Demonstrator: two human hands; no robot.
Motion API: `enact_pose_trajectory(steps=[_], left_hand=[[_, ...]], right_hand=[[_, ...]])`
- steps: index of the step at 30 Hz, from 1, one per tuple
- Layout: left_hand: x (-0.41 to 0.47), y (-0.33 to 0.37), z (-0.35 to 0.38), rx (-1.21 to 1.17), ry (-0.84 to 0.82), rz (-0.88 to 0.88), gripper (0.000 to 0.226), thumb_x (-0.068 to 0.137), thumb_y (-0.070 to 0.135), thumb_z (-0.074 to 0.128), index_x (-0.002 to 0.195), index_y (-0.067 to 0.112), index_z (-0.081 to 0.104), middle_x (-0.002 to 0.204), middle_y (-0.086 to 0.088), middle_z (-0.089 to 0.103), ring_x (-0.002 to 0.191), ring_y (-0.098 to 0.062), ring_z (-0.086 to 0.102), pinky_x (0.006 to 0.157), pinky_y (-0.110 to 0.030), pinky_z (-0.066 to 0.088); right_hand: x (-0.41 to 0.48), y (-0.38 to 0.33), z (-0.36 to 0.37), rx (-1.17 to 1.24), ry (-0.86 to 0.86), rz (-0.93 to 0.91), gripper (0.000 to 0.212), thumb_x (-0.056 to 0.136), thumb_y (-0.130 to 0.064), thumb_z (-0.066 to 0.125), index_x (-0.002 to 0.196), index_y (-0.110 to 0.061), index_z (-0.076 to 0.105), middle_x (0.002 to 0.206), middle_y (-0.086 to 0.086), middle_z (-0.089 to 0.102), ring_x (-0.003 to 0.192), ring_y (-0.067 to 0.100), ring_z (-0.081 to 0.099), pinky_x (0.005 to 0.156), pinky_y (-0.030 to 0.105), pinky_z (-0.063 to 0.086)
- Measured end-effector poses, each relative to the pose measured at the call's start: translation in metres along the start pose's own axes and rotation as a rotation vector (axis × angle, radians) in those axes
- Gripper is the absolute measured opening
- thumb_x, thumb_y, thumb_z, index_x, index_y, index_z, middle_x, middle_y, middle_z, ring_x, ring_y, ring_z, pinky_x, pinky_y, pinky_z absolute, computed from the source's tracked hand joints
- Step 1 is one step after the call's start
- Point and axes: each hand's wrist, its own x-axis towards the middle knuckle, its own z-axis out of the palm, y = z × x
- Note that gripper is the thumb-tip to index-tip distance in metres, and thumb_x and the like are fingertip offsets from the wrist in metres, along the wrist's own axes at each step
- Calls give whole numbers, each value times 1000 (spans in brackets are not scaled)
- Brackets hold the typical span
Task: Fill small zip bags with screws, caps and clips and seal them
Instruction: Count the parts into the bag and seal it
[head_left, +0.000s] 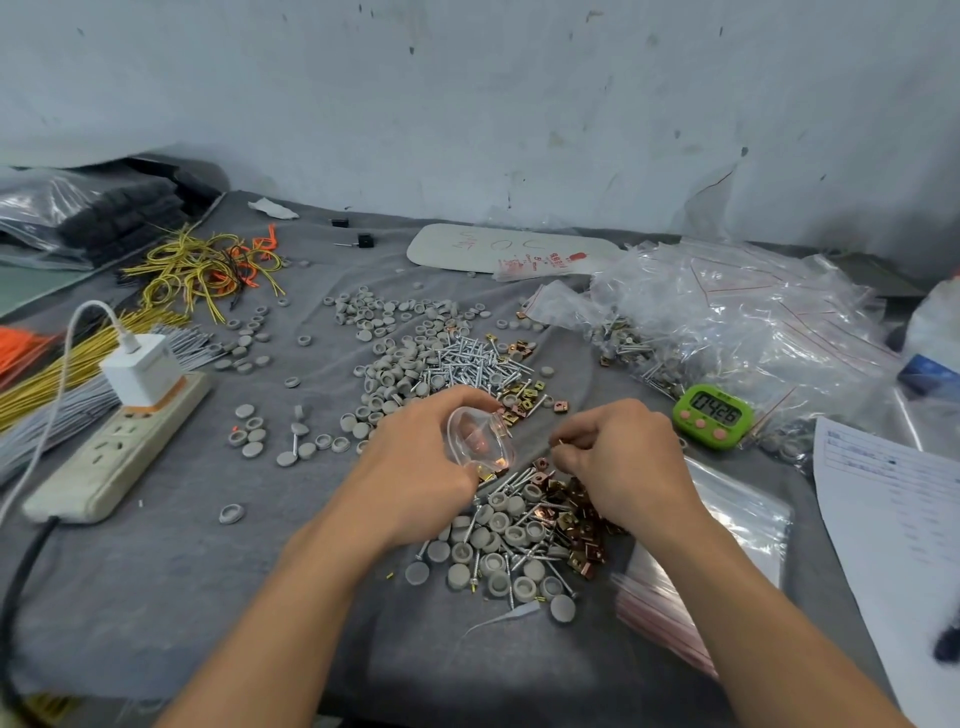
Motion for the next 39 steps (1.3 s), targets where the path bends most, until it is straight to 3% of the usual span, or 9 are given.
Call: enact_pose_trajectory(steps=[4,6,10,14,18,20,22,26,39], left_hand=[[0,0,-1,-1,-3,6,67,75,5,67,118,56,55,110,22,61,82,-2,65,58,-17,52],[0,-1,-1,0,-2,10,67,76,6,68,118,56,55,110,23,60,81,3,63,56,-10,48],[0,-2,-1,-5,-1,14,67,75,8,68,118,56,54,109,25,59,81,9,59,56,-5,44],[1,-2,0,10,6,18,66,76,9,68,120,56,53,116,24,60,86,4,60,57,-9,42],[1,-3,1,4,6,25,65,76,9,68,118,55,54,111,21,61,77,5,61,53,-10,44],[1,-3,1,-16,2,28,65,75,7,68,116,55,55,109,21,61,75,11,59,54,-7,44],[0,-4,0,-15,12,27,64,76,7,68,115,56,55,108,22,61,80,13,58,57,-5,44],[0,-3,0,-16,6,25,61,78,8,67,115,56,55,104,23,60,64,12,57,49,-8,41],[1,-1,2,9,3,25,62,77,9,66,117,55,56,107,27,59,76,12,58,58,-6,43]], right_hand=[[5,0,4,-6,46,29,32,93,-41,69,67,-23,69,64,-5,67,68,19,65,65,32,48],[6,0,6,27,43,37,33,96,-37,67,65,-26,64,66,-6,68,71,19,66,70,34,51],[5,0,7,37,16,5,25,94,-23,70,72,-35,66,84,-8,75,87,19,70,88,38,57],[3,2,6,68,-11,-55,20,95,-16,68,96,-35,76,100,-10,77,84,7,65,83,19,49],[3,2,5,131,3,-95,21,91,-23,74,110,-33,78,100,-17,77,86,-1,67,89,18,51],[5,5,1,124,75,-79,24,94,-20,70,113,-34,77,103,-17,76,75,-4,65,77,19,52],[8,13,-1,-19,54,-37,32,96,-18,63,122,-33,72,111,-7,75,69,5,67,72,25,53],[11,24,2,-316,-111,14,32,93,-15,56,121,-27,65,117,9,69,110,30,58,80,36,46],[12,12,-1,-336,-163,-22,34,90,-3,62,108,-30,73,108,0,71,97,23,66,79,31,53]])
